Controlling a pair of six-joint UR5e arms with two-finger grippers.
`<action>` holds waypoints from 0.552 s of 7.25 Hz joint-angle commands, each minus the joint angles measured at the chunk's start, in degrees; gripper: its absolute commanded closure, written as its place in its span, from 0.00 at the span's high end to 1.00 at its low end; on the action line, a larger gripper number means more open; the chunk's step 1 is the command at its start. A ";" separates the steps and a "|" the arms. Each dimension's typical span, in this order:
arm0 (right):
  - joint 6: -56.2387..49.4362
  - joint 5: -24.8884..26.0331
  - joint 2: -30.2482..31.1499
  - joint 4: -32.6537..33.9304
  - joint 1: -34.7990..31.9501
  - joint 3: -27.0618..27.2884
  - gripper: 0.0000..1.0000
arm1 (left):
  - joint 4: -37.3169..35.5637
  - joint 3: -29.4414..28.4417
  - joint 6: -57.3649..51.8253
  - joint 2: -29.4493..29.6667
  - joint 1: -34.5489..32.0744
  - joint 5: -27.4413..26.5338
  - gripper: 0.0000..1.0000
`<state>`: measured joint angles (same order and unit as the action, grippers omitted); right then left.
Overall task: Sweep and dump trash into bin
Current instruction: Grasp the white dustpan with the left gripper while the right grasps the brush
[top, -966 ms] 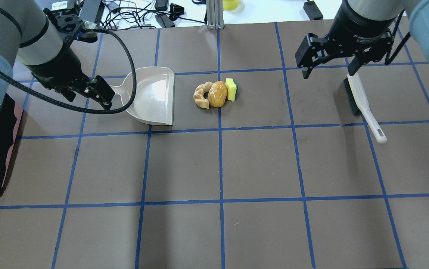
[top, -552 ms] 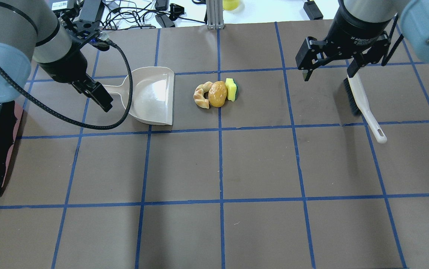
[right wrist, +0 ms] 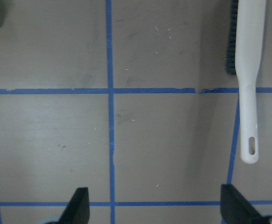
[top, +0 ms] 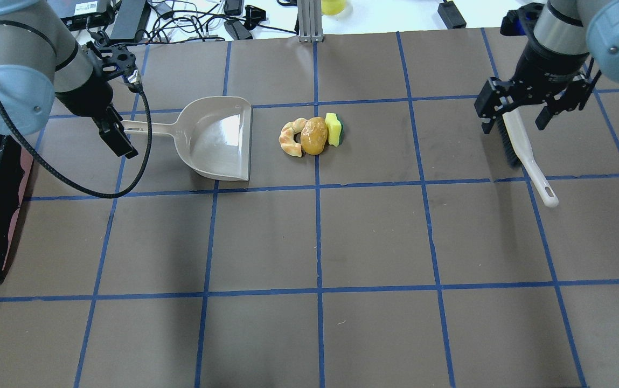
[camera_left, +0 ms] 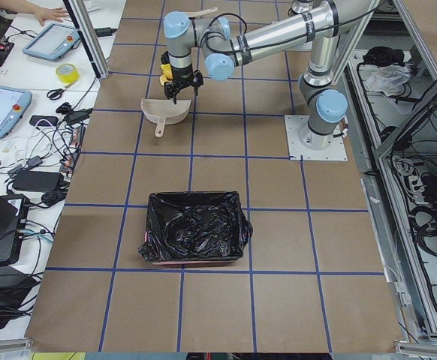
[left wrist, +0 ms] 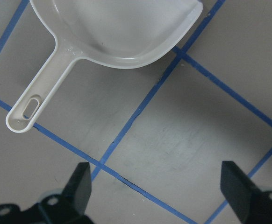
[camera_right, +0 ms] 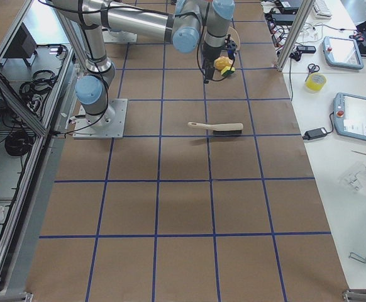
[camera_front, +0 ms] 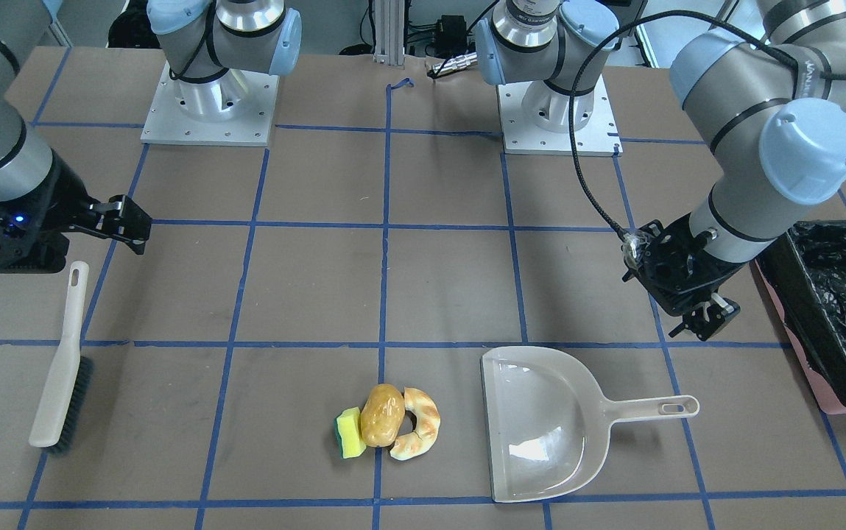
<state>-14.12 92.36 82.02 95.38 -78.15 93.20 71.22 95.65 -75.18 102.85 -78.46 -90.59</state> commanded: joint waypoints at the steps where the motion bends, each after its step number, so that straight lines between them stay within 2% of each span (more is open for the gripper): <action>1: -12.11 2.12 -1.94 14.50 8.94 10.28 0.97 | -6.51 -0.03 -14.93 4.72 0.41 -0.11 0.98; 2: -18.07 1.78 -2.30 21.01 12.11 14.42 0.97 | -7.84 -0.72 -18.65 5.51 0.50 -0.11 0.98; 3: -20.31 1.69 -3.95 24.29 13.80 16.73 0.96 | -8.02 -1.95 -22.43 6.65 0.42 -0.11 0.98; 4: -20.42 1.69 -4.23 24.67 13.90 17.45 0.96 | -8.03 -3.09 -25.16 7.97 0.41 -0.02 0.95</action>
<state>-32.84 94.08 78.58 117.68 -65.40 108.69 63.54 93.86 -96.39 109.30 -78.05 -90.68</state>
